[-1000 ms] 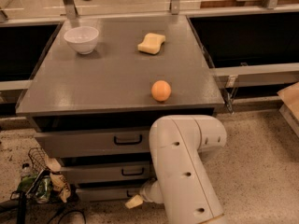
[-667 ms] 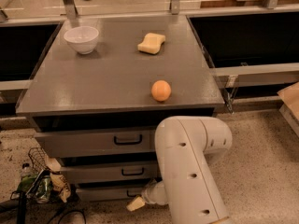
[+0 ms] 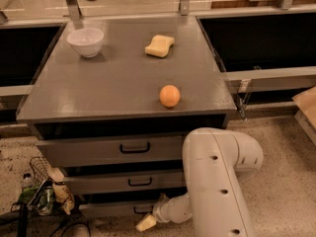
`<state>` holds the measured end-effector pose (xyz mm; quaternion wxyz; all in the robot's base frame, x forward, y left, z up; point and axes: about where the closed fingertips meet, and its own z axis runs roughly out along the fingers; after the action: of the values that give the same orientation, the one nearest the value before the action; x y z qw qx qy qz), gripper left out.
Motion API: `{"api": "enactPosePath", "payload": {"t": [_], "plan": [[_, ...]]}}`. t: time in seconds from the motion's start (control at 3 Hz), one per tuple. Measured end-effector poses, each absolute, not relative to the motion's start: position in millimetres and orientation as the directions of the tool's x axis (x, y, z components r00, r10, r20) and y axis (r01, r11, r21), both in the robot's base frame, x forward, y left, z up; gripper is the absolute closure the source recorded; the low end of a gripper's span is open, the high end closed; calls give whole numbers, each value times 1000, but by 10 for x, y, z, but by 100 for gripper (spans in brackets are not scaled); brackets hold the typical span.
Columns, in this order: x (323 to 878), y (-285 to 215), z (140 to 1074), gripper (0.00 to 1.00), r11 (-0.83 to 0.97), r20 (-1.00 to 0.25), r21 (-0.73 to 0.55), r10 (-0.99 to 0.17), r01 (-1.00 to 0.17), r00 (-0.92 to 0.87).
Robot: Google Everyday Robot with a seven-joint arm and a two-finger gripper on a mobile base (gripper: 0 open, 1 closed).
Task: Open bottom drawer
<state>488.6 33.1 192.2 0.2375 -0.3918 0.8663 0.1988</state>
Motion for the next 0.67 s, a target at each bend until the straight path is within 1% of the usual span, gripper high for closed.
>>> {"api": "enactPosePath", "payload": {"t": [0.33,0.67], "plan": [[4715,287,1924,0,591,-579,178,-584,-787,-570],[4726,288,1955,0,590,-579,179,-584,-787,-569]]}}
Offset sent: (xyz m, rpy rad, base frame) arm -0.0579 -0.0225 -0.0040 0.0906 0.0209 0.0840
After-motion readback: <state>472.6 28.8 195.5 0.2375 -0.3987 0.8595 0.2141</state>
